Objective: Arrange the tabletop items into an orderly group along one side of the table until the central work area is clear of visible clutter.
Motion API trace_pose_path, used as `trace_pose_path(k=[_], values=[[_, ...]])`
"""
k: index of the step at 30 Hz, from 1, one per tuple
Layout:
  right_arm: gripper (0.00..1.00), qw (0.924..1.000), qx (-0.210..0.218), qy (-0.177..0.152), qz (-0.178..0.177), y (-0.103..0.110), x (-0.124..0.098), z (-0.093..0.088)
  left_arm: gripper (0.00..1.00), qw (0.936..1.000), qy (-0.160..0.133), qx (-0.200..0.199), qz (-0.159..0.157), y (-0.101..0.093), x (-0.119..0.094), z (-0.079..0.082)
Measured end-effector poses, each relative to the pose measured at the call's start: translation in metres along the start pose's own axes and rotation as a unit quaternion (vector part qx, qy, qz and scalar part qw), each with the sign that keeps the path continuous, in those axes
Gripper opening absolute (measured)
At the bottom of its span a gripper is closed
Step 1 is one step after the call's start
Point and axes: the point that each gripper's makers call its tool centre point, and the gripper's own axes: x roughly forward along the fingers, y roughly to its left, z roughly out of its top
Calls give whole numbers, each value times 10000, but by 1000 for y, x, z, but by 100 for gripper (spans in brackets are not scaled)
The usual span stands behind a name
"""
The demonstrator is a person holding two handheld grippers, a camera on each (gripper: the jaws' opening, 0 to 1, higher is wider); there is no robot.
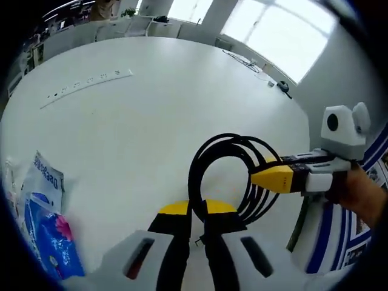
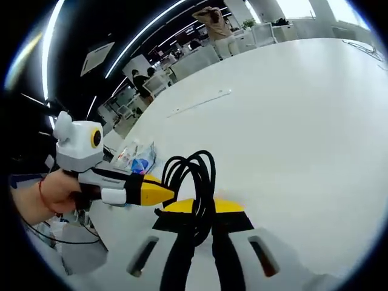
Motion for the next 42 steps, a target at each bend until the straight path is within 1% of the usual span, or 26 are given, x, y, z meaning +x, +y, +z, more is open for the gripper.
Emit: trace_pose_path(k=[6, 12, 18, 28, 32, 37, 39, 42], values=[[7, 9999, 61, 86, -50, -10, 14, -4, 4, 9999, 124, -30, 56, 9, 8, -3], [6, 9998, 135, 163, -35, -17, 20, -8, 4, 9996, 228, -165, 34, 14, 17, -8], [7, 9996, 120, 249, -25, -21, 27, -9, 4, 9992, 256, -291, 37, 20, 22, -10], [7, 9994, 222, 279, 6, -28, 34, -7, 4, 9983, 317, -488, -10, 25, 30, -10], [7, 9992, 248, 307, 0, -27, 34, -9, 4, 9981, 320, -531, -22, 25, 31, -10], [9, 9992, 227, 328, -32, -28, 35, -10, 5, 9981, 301, -532, -34, 25, 32, -10], [10, 9991, 158, 369, -136, -33, 34, -12, 5, 9982, 301, -521, -45, 24, 33, -10], [11, 9991, 130, 369, -165, -35, 35, -12, 6, 9985, 294, -460, -52, 24, 33, -9]])
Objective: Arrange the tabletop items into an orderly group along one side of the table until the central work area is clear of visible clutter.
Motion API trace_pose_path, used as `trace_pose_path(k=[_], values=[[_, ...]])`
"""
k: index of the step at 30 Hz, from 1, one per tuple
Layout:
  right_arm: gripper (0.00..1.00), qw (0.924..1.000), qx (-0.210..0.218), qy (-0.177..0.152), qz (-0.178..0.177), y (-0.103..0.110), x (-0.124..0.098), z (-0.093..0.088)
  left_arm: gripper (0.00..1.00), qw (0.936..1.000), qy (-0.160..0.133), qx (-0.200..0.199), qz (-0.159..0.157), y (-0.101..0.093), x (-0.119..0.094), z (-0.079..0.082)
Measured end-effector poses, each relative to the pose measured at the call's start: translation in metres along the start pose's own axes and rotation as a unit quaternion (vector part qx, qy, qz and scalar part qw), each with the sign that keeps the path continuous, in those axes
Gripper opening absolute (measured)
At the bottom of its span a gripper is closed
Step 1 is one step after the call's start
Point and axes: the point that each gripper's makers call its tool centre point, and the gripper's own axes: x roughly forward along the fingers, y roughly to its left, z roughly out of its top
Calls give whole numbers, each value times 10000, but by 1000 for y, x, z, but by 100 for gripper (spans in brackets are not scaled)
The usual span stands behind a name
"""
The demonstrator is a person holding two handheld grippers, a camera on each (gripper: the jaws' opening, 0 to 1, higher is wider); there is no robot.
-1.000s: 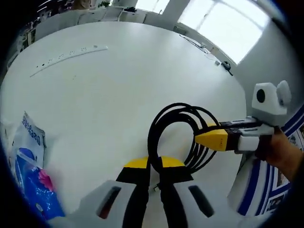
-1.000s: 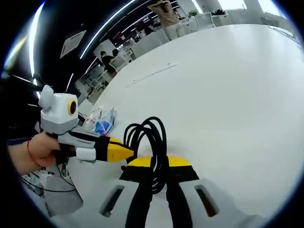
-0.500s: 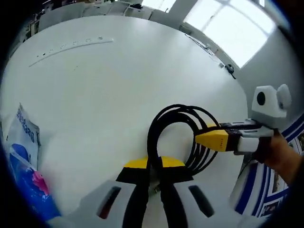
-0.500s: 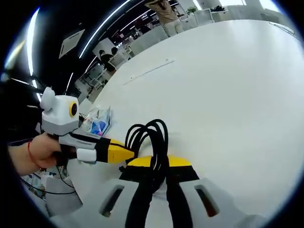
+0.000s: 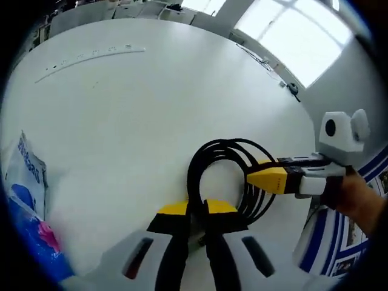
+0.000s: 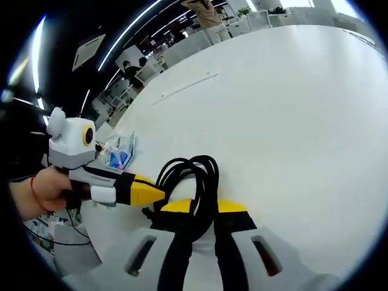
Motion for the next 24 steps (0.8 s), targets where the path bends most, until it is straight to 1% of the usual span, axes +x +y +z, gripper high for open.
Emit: trace_pose_path(k=[4, 9, 11, 15, 20, 24], values=[[13, 9999, -92, 8, -122, -6, -1, -1, 7, 10000, -24, 89, -12, -1, 0, 0], [13, 9998, -111, -39, -164, -7, -2, 0, 8, 9998, -64, 178, -21, -2, -1, 2], [14, 9995, -147, -120, -249, -11, -3, 3, 12, 9998, -110, 181, -27, -3, -3, 3], [16, 9993, -131, -221, -271, -13, -8, 8, 17, 9996, -124, 235, -2, -2, -5, 4], [19, 9987, -180, -354, -327, -11, -14, 12, 24, 9995, -175, 278, 2, -3, -10, 6], [26, 9980, -203, -483, -365, -8, -17, 16, 32, 9992, -247, 325, -1, -3, -14, 8]])
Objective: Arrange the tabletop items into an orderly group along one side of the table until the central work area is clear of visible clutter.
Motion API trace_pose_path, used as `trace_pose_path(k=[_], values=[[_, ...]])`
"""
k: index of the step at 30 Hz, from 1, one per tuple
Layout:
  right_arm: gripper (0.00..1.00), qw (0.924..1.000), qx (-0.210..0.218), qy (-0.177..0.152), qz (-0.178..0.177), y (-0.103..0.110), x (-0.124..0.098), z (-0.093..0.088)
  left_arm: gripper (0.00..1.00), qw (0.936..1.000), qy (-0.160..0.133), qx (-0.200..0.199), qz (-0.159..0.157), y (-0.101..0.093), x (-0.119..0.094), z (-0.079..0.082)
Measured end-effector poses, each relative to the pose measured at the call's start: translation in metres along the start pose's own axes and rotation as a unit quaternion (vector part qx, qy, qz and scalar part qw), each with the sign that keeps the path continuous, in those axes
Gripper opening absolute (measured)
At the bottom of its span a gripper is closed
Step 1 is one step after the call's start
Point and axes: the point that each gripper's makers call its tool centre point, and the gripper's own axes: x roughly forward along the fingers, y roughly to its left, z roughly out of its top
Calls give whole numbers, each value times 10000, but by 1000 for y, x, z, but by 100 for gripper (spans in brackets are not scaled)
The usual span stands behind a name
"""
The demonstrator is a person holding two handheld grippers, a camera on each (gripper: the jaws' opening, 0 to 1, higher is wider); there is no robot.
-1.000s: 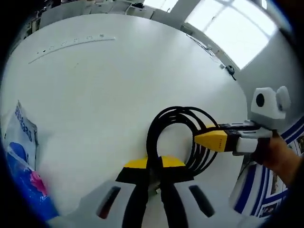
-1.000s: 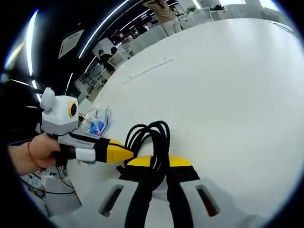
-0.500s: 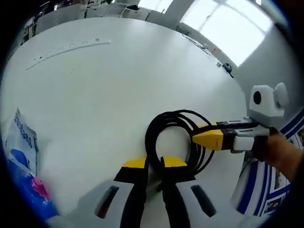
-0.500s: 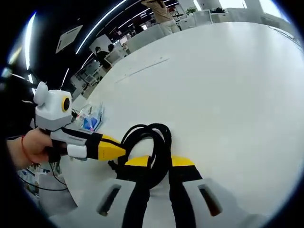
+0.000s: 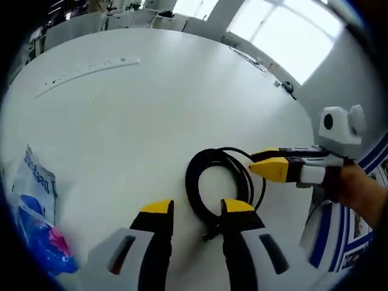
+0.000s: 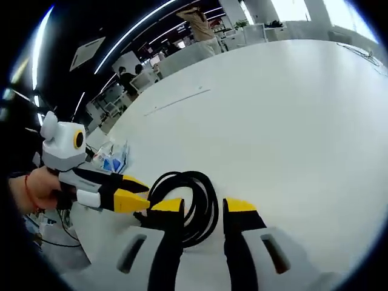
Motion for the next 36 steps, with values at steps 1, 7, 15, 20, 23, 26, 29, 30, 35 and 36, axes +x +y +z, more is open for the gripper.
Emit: trace_pose_path(k=[1, 7, 15, 20, 23, 26, 29, 30, 35, 36], values=[[28, 10000, -42, 2, -36, 1, -1, 0, 35, 10000, 1, 3, 1, 0, -1, 0], [38, 9999, -124, -59, -73, 2, -3, 2, 41, 10000, -74, 31, 24, 0, -9, 1], [47, 9996, -172, -198, -77, 13, -12, 8, 54, 9996, -193, 135, 169, 4, -24, -1], [50, 9994, -236, -238, -35, 19, -14, 8, 65, 9990, -271, 114, 325, 12, -34, -4], [52, 9993, -280, -262, -9, 26, -16, 7, 69, 9988, -303, 79, 387, 15, -40, -8], [53, 9991, -324, -279, 16, 31, -18, 7, 72, 9984, -361, 52, 425, 17, -47, -8], [54, 9988, -383, -298, 33, 34, -20, 8, 74, 9981, -420, 63, 449, 17, -54, -8], [55, 9988, -391, -302, 40, 35, -20, 8, 74, 9979, -461, 70, 460, 17, -57, -7], [59, 9983, -462, -342, 116, 40, -23, 10, 80, 9965, -617, 60, 560, 21, -71, -4], [60, 9981, -489, -345, 136, 42, -23, 10, 80, 9963, -651, 47, 559, 21, -74, -4]])
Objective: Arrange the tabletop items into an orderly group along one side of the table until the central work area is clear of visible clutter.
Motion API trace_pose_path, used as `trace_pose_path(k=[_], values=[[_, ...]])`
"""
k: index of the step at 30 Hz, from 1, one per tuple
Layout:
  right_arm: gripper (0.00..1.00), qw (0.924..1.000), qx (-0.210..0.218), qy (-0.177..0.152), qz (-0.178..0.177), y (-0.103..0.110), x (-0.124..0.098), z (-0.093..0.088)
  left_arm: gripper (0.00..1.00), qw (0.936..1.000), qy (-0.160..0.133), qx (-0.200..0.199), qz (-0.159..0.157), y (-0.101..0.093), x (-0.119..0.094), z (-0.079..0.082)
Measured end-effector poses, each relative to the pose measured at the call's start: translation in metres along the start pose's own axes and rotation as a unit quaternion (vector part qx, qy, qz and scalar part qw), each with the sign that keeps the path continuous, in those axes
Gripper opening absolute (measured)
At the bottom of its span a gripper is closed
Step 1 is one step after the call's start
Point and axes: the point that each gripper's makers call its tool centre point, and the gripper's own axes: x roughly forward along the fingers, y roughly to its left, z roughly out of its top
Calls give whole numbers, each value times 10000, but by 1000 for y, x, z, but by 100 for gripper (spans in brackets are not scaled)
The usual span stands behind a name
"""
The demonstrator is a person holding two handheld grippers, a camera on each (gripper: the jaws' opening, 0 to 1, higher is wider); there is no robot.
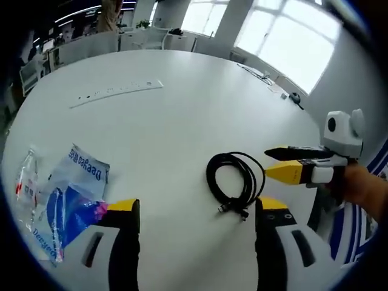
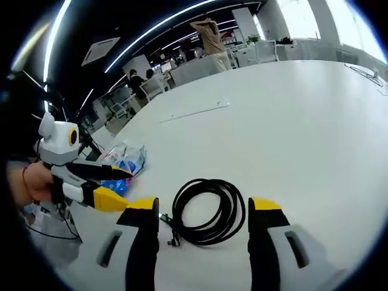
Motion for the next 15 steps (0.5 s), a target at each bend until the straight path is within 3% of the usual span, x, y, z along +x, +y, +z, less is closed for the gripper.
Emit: trace_pose_path(k=[15], values=[[65, 9986, -445, -80, 293, 32, -6, 16, 87, 9989, -411, -107, 212, 18, -44, 7]])
